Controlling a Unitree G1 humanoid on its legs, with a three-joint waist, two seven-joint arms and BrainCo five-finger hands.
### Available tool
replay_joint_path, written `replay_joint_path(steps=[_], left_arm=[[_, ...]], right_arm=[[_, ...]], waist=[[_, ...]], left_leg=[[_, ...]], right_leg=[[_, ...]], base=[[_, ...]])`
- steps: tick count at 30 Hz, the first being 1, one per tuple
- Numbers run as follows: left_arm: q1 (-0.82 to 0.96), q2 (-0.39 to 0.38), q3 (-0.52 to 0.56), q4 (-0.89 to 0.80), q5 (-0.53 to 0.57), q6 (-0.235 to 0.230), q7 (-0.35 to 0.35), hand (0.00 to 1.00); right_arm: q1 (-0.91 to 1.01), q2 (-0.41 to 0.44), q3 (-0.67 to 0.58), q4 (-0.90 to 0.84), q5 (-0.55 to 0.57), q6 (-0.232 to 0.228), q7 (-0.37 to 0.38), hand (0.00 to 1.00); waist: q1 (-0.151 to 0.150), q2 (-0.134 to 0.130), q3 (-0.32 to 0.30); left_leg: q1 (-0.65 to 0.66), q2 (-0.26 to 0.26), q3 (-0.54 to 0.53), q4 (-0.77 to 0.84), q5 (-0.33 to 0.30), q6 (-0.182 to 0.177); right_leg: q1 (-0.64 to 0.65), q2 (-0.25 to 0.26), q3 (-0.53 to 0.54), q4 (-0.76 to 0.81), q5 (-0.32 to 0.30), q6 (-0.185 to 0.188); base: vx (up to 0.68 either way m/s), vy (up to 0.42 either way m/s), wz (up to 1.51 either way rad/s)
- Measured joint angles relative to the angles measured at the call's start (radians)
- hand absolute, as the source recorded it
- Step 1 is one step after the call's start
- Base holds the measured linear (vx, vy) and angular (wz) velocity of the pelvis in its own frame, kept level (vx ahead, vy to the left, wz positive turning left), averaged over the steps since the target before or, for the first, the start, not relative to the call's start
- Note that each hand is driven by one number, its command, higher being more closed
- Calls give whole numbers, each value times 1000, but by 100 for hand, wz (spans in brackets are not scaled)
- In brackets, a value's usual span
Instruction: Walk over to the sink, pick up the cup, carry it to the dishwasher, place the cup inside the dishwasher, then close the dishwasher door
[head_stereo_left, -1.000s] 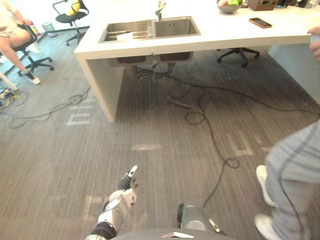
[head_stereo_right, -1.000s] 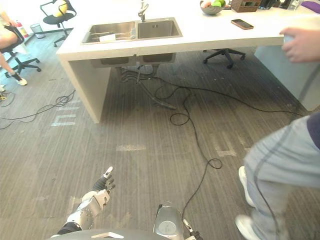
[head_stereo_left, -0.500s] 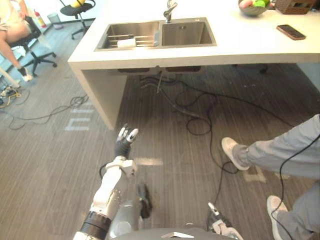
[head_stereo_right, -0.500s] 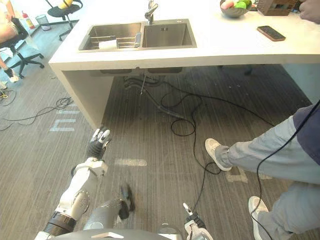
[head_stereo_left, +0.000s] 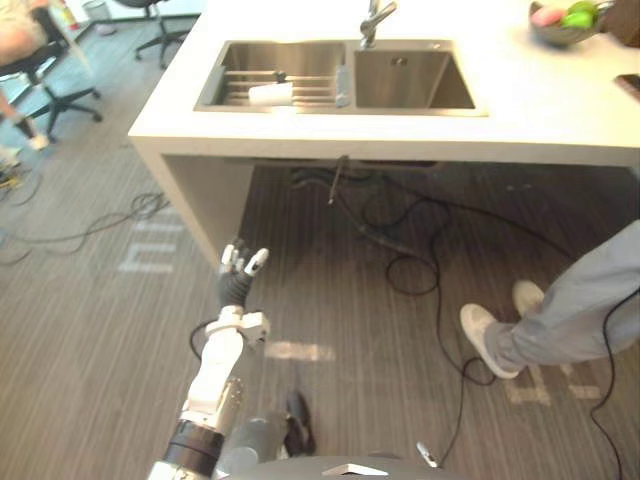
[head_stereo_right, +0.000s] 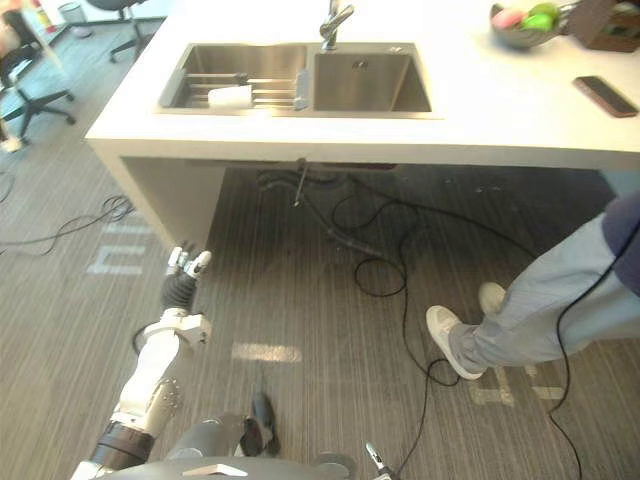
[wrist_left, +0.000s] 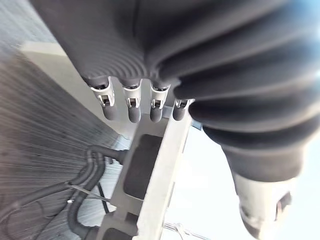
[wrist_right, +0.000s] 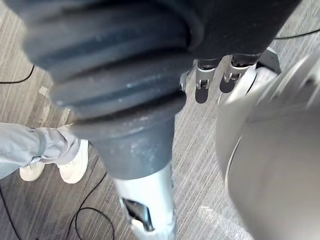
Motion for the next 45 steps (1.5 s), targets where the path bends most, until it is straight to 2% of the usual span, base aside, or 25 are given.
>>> replay_joint_path(steps=[1, 2, 3, 4, 5, 6, 7, 9, 11, 12, 13, 14, 15, 17, 21, 24, 25, 26, 27, 29, 30, 36, 39, 42, 45], left_arm=[[2, -2, 1, -20, 7, -2, 11, 0], [5, -2, 0, -52, 7, -8, 23, 0], [3, -3, 0, -72, 7, -22, 25, 0], [0, -6, -2, -90, 7, -31, 26, 0], [-11, -11, -4, -121, 7, -49, 25, 0], [-28, -10, -1, -138, 8, -73, 26, 0], [-32, -8, 1, -144, 8, -82, 26, 0], [-29, -1, 14, -165, 4, -86, 47, 0], [-27, 1, 16, -182, 3, -84, 53, 0], [-26, -6, 9, -184, 4, -75, 55, 0], [-25, -10, -2, -185, 4, -65, 56, 0], [-23, -10, -24, -185, 5, -45, 57, 0], [-21, -10, -41, -185, 5, -21, 58, 0], [-19, -14, -50, -179, 5, -15, 59, 0], [-19, -4, -45, -154, 4, -12, 62, 0], [-17, -1, -31, -153, 3, -12, 65, 0], [-16, 0, -22, -153, 1, -12, 64, 0], [-12, 0, -10, -153, -12, -15, 61, 0], [-7, -1, -4, -153, -27, -19, 55, 0], [4, 0, 3, -154, -53, -25, 32, 0], [23, -3, 60, -105, -84, -51, 40, 0], [23, -4, 56, -106, -84, -51, 40, 0], [16, -5, 19, -119, -84, -46, 42, 0], [-31, -26, -54, -165, -74, -33, 44, 0], [-80, -21, -75, -197, -46, -34, 64, 0]], right_arm=[[-1, 6, -16, -2, -1, 2, 3, 0], [-1, 18, -39, -5, -2, 6, 10, 0], [5, 16, -40, -15, -4, 7, 12, 0], [14, 15, -38, -32, -18, 8, 11, 0], [38, 19, -36, -67, -39, 8, 10, 0], [63, 27, -34, -89, -39, 10, 8, 0], [75, 30, -33, -94, -39, 11, 8, 0], [117, 45, -27, -100, -39, 30, 10, 0], [127, 62, -25, -88, -39, 41, 16, 0], [125, 65, -26, -78, -40, 50, 27, 0], [126, 63, -26, -78, -39, 53, 38, 0], [126, 51, -27, -78, -39, 56, 45, 0], [125, 36, -26, -77, -40, 65, 54, 0], [122, 27, -26, -77, -40, 78, 62, 0], [108, 21, -23, -66, -39, 100, 63, 0], [95, 15, -22, -41, -39, 102, 65, 0], [94, 16, -15, -40, -39, 101, 69, 0], [94, 17, -8, -40, -36, 99, 82, 0], [95, 15, -8, -41, -36, 95, 85, 0], [97, 8, -7, -41, -27, 94, 89, 0], [108, 27, -80, -80, -38, 94, 164, 0], [109, 29, -76, -81, -38, 92, 165, 0], [121, 35, -44, -104, -38, 58, 167, 0], [159, 46, -5, -129, -39, 16, 174, 0], [169, 59, 10, -121, -81, -24, 168, 0]], waist=[[0, 5, 3], [2, 18, 6], [-3, 28, 7], [-7, 35, 6], [-20, 46, 3], [-33, 50, 10], [-37, 49, 12], [-29, 35, 2], [-23, 3, -8], [-24, -9, -12], [-25, -4, -14], [-24, 18, -16], [-23, 29, -20], [-28, 49, -32], [-34, 47, -32], [-32, 46, -30], [-33, 42, -23], [-34, 39, -10], [-34, 44, -2], [-35, 46, 13], [-46, 77, 9], [-57, 73, 10], [-68, 56, 18], [-100, 32, 6], [-101, 5, -19]], left_leg=[[28, -4, -4, -12, -1, -2], [72, -9, -22, -43, 1, -4], [99, -11, -42, -65, 5, -9], [113, -11, -61, -79, 8, -14], [126, -10, -109, -90, 8, -16], [134, -5, -150, -82, 3, -15], [142, -4, -167, -74, -1, -19], [164, 10, -181, -65, -22, -46], [174, 18, -168, -65, -31, -69], [172, 27, -175, -51, -39, -83], [171, 37, -180, -43, -44, -95], [167, 60, -189, -30, -52, -114], [164, 81, -192, -32, -54, -123], [178, 104, -195, -39, -44, -126], [218, 130, -189, -90, -31, -150], [182, 146, -165, -24, -46, -171], [153, 153, -156, 45, -51, -178], [101, 177, -123, 182, -53, -181], [81, 200, -103, 255, -53, -181], [71, 234, -64, 339, -55, -176], [209, 179, -25, -66, 3, -179], [214, 176, -14, -68, 0, -178], [245, 173, 34, -73, -19, -179], [287, 161, 80, -109, -19, -177], [313, 142, 86, -159, -9, -184]], right_leg=[[-47, -10, -50, 66, -15, -17], [-87, -25, -117, 59, -60, -90], [-112, -29, -149, 1, -94, -153], [-126, -29, -160, -66, -110, -182], [-146, -27, -150, -215, -117, -198], [-151, -22, -113, -328, -96, -192], [-152, -25, -96, -364, -71, -191], [-127, -41, -91, -479, 9, -189], [-60, -35, -136, -613, 44, -217], [-24, -20, -144, -679, 105, -223], [-6, -9, -155, -702, 127, -219], [13, 14, -170, -735, 135, -224], [25, 38, -183, -769, 150, -224], [43, 69, -189, -800, 157, -236], [89, 112, -189, -871, 168, -253], [70, 118, -180, -851, 145, -261], [69, 113, -180, -837, 133, -262], [81, 106, -184, -825, 117, -271], [99, 108, -189, -825, 111, -275], [137, 109, -190, -828, 102, -282], [-21, 70, -131, -642, 56, -267], [-30, 66, -123, -633, 58, -268], [-26, 52, -104, -611, 54, -262], [5, 17, -130, -607, 44, -242], [19, 7, -134, -607, 32, -239]], base=[[162, 73, 7], [160, 62, 25], [113, 30, 40], [94, -15, 79], [98, -52, 119], [95, -66, 130], [125, -100, 121], [174, -167, 89], [200, -273, 65], [193, -297, 52], [180, -251, 32], [223, -225, 8], [237, -206, 2], [242, -169, -7], [154, -141, -10], [21, -62, -6], [-40, -49, 7], [-48, -53, 10], [-53, -48, 9], [-21, -8, 2], [0, 0, 0], [1, 1, -5], [17, 16, -15], [14, 46, 24], [12, 26, 12]])
